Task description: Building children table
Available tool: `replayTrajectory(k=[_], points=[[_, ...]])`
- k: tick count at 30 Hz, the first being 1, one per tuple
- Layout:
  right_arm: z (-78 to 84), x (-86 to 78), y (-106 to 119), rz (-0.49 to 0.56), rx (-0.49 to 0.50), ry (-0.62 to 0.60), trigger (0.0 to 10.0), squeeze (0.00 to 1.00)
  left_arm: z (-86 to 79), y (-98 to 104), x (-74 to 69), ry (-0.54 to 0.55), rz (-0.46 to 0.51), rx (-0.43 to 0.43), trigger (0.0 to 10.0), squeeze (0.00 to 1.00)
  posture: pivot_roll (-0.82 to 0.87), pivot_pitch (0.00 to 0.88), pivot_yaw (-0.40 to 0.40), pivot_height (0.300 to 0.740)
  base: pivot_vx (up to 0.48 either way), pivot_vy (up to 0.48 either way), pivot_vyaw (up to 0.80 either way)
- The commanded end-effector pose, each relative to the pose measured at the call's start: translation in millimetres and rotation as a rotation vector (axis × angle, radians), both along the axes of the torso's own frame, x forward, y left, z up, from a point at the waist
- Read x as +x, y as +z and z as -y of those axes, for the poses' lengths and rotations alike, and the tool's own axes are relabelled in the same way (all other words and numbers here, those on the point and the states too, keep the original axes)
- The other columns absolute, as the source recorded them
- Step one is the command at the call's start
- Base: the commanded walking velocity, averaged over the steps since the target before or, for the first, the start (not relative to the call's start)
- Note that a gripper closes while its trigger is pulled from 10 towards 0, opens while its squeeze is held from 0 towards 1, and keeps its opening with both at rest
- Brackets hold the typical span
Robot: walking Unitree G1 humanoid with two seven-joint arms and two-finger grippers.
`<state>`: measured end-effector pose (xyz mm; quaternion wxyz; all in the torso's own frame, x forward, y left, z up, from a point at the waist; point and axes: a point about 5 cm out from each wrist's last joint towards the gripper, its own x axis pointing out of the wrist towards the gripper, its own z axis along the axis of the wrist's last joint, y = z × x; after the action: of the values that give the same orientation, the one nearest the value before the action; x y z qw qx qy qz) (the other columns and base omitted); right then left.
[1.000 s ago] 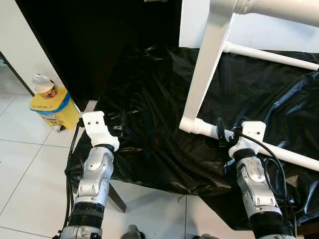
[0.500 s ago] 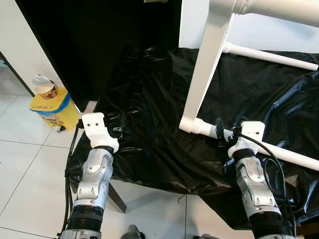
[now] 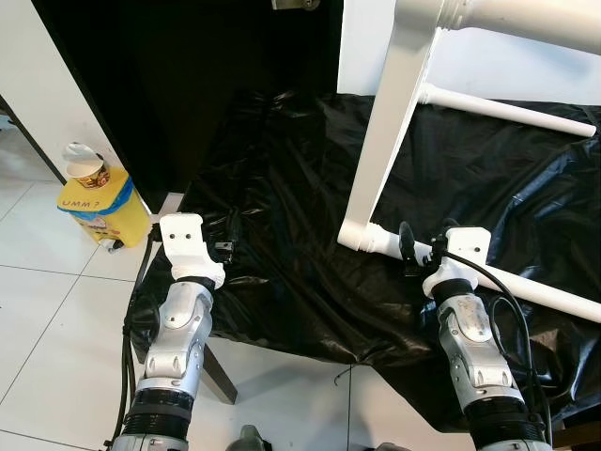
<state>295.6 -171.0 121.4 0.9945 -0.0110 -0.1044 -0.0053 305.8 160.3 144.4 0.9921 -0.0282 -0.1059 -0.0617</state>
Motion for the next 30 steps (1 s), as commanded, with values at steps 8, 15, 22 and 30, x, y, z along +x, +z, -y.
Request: replayTrajectory(k=[8, 15, 22, 30], points=[[-0.5, 2.2, 0.3, 0.005, 0.001, -0.004, 10.0, 0.0, 7.5, 1.1, -1.1, -0.087, 0.024, 0.049, 10.0, 0.0, 0.07, 0.005, 0.002, 0.74, 0.0, 0.0, 0.0], [-1.1, 2.1, 0.1, 0.006, 0.004, -0.006, 10.0, 0.0, 9.5, 2.7, -0.7, -0.098, 0.033, 0.057, 10.0, 0.0, 0.07, 0.004, 0.006, 0.74, 0.0, 0.0, 0.0], [-2.3, 2.5, 0.0, 0.007, 0.006, -0.003, 10.0, 0.0, 9.8, 4.0, -0.8, -0.101, 0.044, 0.068, 10.0, 0.0, 0.07, 0.003, 0.004, 0.74, 0.0, 0.0, 0.0], [-2.5, 2.7, 0.3, 0.008, 0.004, -0.003, 10.0, 0.0, 10.8, 4.1, -1.0, -0.103, 0.047, 0.075, 10.0, 0.0, 0.07, 0.005, 0.004, 0.74, 0.0, 0.0, 0.0]])
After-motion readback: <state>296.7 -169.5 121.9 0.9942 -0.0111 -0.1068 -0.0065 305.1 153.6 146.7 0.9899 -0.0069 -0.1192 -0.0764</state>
